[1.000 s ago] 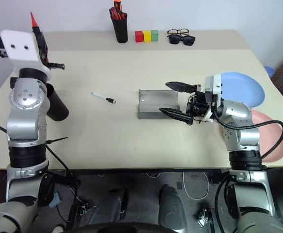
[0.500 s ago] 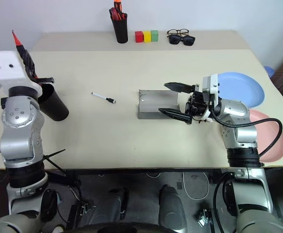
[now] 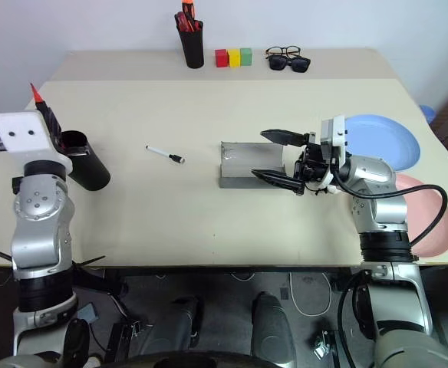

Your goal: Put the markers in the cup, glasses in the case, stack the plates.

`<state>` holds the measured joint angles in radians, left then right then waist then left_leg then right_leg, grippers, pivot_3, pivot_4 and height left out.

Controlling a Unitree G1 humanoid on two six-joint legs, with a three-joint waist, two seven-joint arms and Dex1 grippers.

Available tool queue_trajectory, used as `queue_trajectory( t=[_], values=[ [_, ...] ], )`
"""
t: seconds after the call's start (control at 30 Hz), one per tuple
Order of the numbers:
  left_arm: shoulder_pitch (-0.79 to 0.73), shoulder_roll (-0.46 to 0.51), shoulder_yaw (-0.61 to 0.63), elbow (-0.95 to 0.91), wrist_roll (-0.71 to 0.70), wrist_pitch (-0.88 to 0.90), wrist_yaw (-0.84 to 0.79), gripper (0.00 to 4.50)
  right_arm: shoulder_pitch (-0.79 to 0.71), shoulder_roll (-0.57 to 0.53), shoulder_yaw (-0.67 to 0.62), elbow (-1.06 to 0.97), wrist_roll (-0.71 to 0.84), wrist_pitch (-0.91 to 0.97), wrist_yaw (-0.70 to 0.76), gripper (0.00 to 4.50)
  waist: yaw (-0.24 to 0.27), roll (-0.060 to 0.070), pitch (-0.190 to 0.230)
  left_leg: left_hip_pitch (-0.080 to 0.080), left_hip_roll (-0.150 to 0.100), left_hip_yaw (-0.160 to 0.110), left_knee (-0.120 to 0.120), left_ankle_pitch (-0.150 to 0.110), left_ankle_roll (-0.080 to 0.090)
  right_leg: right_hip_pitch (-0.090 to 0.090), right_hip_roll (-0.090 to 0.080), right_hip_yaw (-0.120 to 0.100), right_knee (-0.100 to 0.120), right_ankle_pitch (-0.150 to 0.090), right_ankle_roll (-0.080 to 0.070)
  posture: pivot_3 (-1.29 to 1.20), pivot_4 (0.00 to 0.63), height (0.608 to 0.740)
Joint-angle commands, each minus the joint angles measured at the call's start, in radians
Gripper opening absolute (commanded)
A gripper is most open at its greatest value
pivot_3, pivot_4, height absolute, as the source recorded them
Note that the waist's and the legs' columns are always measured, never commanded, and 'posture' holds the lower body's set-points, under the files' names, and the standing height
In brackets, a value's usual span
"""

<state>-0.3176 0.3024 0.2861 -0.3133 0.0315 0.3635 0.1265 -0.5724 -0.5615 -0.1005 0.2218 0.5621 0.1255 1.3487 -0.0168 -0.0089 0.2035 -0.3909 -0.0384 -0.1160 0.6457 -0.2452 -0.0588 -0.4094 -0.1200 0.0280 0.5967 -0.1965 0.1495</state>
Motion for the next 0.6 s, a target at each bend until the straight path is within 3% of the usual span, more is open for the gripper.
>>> queue_trajectory(
  t=[0.03, 0.07, 0.17, 0.3, 0.43, 0.6],
  values=[
    [0.015, -0.001, -0.005, -0.022, 0.012, -0.033, -0.008, 0.43, -0.023, -0.015, -0.023, -0.025, 0.008, -0.003, -0.001, 4.50, 0.000, 0.000, 0.000, 0.000, 0.000, 0.000, 0.000, 0.000, 0.000, 0.000, 0.000, 0.000, 0.000, 0.000, 0.000, 0.00, 0.150, 0.740],
    [0.023, -0.003, -0.005, -0.026, 0.012, -0.034, -0.010, 0.43, -0.022, -0.017, -0.024, -0.025, 0.009, -0.003, -0.002, 4.50, -0.001, 0.000, 0.000, 0.000, 0.000, 0.000, 0.000, 0.000, 0.000, 0.000, 0.000, 0.000, 0.000, 0.000, 0.000, 0.00, 0.150, 0.740],
    [0.048, -0.011, 0.001, -0.055, -0.003, -0.024, -0.026, 1.37, -0.023, -0.020, -0.025, -0.018, 0.008, -0.005, -0.002, 4.50, -0.002, 0.000, 0.000, 0.000, 0.000, 0.000, 0.000, 0.000, 0.000, 0.000, 0.000, 0.000, 0.000, 0.000, 0.000, 0.00, 0.150, 0.740],
    [0.050, -0.011, 0.011, -0.102, -0.057, 0.013, -0.072, 3.38, -0.025, -0.024, -0.031, -0.002, 0.006, -0.012, -0.003, 4.50, 0.001, 0.000, 0.000, 0.000, 0.000, 0.000, 0.000, 0.000, 0.000, 0.000, 0.000, 0.000, 0.000, 0.000, 0.000, 0.00, 0.150, 0.740],
    [-0.028, -0.029, 0.018, -0.162, -0.177, 0.133, -0.117, 3.38, -0.019, -0.033, -0.042, 0.005, 0.006, -0.019, -0.005, 4.50, 0.003, 0.000, 0.000, 0.000, 0.000, 0.000, 0.000, 0.000, 0.000, 0.000, 0.000, 0.000, 0.000, 0.000, 0.000, 0.00, 0.150, 0.740],
    [-0.244, -0.086, 0.017, -0.187, -0.359, 0.518, -0.101, 3.38, 0.002, -0.053, -0.070, 0.003, 0.008, -0.022, -0.013, 4.50, 0.002, 0.000, 0.000, -0.001, 0.000, 0.000, 0.001, 0.000, 0.000, 0.001, 0.000, 0.000, -0.001, 0.000, 0.000, 0.00, 0.150, 0.740]
  ],
)
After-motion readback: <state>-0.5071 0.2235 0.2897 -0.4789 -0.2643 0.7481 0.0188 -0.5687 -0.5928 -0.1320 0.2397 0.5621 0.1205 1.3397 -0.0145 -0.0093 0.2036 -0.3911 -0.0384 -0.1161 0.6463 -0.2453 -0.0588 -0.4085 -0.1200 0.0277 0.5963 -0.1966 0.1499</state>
